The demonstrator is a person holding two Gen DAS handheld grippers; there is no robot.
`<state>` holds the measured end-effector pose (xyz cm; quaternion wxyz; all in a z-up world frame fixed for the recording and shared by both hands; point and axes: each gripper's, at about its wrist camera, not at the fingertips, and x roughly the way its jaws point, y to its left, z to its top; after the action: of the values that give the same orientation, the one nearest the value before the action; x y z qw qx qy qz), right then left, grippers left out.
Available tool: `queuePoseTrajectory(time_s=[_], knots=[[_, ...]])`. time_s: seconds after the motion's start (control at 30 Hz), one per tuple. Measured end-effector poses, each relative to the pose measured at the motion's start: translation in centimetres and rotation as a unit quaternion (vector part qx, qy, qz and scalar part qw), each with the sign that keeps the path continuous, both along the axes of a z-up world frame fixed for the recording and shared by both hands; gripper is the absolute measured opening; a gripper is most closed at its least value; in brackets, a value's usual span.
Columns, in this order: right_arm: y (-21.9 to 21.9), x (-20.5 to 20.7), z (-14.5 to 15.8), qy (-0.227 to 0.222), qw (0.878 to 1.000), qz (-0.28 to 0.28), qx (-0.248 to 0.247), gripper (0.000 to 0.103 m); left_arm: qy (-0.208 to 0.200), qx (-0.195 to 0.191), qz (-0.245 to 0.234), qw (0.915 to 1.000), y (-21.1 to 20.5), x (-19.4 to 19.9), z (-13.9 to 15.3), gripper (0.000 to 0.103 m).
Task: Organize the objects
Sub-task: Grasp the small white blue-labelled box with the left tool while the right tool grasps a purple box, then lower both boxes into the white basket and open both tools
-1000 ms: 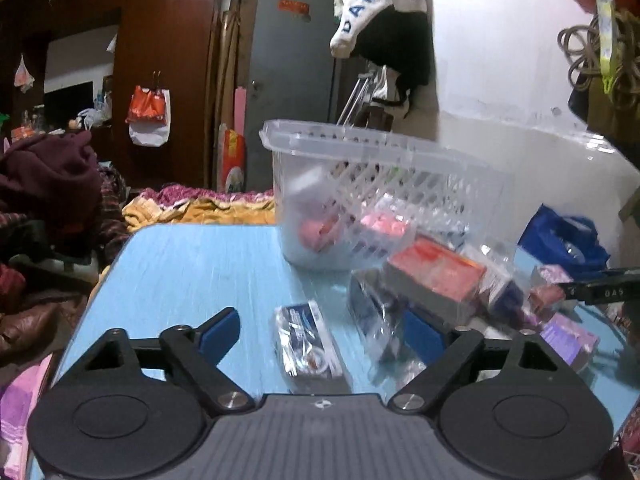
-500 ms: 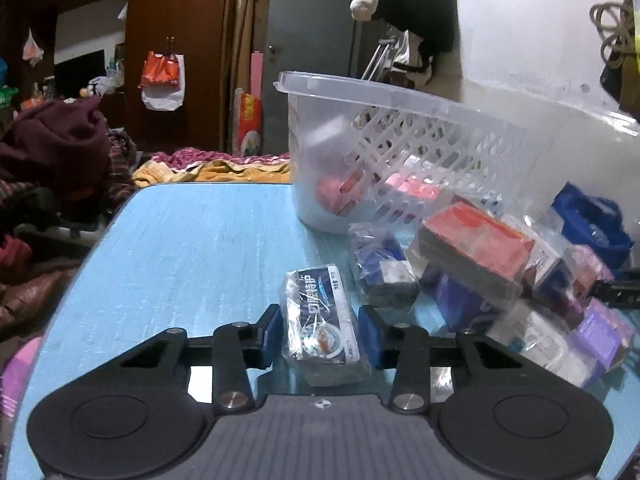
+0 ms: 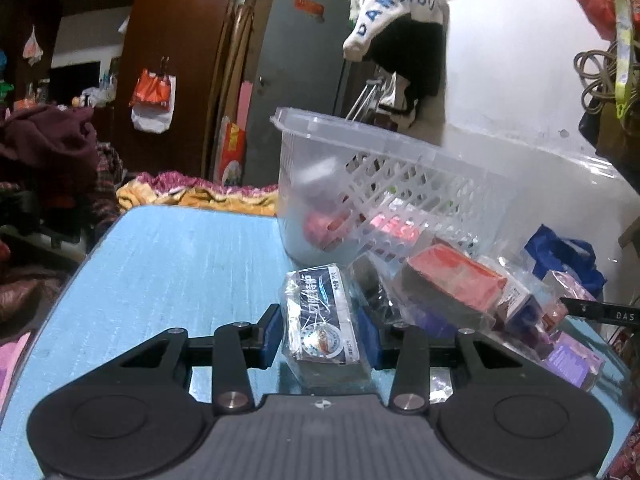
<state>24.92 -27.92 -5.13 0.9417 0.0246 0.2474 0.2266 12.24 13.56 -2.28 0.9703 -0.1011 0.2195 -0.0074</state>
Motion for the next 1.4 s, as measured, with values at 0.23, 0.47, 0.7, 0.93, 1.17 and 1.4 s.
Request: queuePoseTrajectory(time_s=[0.23, 0.47, 0.7, 0.93, 1.17, 1.4], knots=[[-0.6, -0.8, 0.1, -0.031, 0.999, 0.020, 0.034, 0.056, -0.024, 0.002, 0.001, 0.9997, 0.0, -0.4, 0.3, 0.045], [-0.7, -1.4, 0.2, -0.055, 0.996, 0.040, 0.049, 0.056, -0.034, 0.003, 0.000, 0.9994, 0.1, -0.6, 0.2, 0.045], [-0.6, -1.7, 0.2, -0.070, 0.994, 0.061, 0.057, 0.056, -0.042, 0.002, 0.001, 0.9991, 0.2, -0.8, 0.3, 0.045], [-0.5, -1.8, 0.1, -0.070, 0.994, 0.065, 0.056, 0.056, -0.060, 0.006, -0.007, 0.9982, 0.0, -1.4, 0.4, 0.045], [0.4, -3.0, 2.0, -0.127, 0.981, 0.123, 0.084, 0.056, -0.104, -0.015, -0.029, 0.9941, -0.2, -1.5, 2.6, 0.045], [6.9, -0.8, 9.5, -0.218, 0.966, 0.139, 0.016, 0.056, -0.115, -0.007, -0.077, 0.9903, -3.8, 4.7, 10.7, 0.045]])
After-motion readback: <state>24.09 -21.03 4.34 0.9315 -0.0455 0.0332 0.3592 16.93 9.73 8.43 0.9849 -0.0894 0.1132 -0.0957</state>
